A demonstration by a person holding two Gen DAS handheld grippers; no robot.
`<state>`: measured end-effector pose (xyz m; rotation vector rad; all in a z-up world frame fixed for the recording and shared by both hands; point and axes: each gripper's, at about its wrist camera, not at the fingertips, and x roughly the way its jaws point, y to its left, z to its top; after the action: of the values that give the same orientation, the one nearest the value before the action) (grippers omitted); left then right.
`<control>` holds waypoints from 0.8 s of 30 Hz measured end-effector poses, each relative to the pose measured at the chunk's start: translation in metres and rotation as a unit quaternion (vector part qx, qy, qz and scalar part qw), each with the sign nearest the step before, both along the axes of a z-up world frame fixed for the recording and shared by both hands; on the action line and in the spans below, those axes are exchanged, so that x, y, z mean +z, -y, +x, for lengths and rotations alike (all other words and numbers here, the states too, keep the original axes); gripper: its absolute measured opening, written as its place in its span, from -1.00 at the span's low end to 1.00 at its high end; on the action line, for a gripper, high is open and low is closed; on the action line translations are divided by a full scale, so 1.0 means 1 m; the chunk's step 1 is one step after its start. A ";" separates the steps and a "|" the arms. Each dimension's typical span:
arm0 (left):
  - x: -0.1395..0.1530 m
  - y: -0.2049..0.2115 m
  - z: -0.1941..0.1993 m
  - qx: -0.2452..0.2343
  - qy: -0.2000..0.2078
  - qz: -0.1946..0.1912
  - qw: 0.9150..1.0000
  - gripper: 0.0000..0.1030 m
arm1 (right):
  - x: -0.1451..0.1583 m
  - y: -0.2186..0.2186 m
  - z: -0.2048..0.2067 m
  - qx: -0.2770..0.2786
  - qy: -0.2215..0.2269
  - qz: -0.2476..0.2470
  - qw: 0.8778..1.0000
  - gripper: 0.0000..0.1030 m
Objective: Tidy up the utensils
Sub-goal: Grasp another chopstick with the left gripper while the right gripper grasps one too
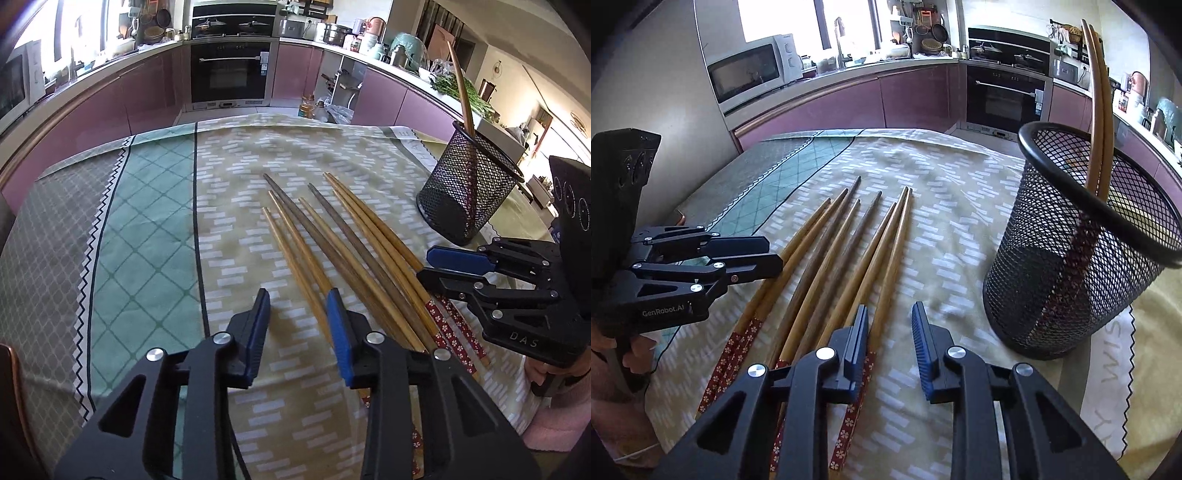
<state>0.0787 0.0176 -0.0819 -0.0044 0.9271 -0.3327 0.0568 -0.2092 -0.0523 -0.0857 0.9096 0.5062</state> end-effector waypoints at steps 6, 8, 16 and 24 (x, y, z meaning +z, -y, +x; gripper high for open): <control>-0.001 0.010 0.004 -0.010 0.009 0.029 0.999 -0.47 | -0.001 -0.003 0.003 -0.005 0.000 -0.001 1.000 -0.54; -0.002 0.010 0.006 -0.009 0.010 0.031 0.999 -0.54 | -0.002 -0.004 0.004 -0.006 0.000 -0.002 1.000 -0.55; -0.003 0.007 0.005 0.013 0.012 0.021 1.000 -0.77 | -0.003 0.006 0.007 -0.024 -0.018 0.032 0.999 -0.88; 0.004 -0.001 -0.011 0.021 0.020 -0.014 0.999 -0.85 | 0.008 0.016 -0.005 -0.004 -0.010 0.066 0.998 -0.89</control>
<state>0.0680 0.0185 -0.0781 -0.0430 0.8820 -0.3052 0.0513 -0.2255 -0.0446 0.0440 0.8934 0.5593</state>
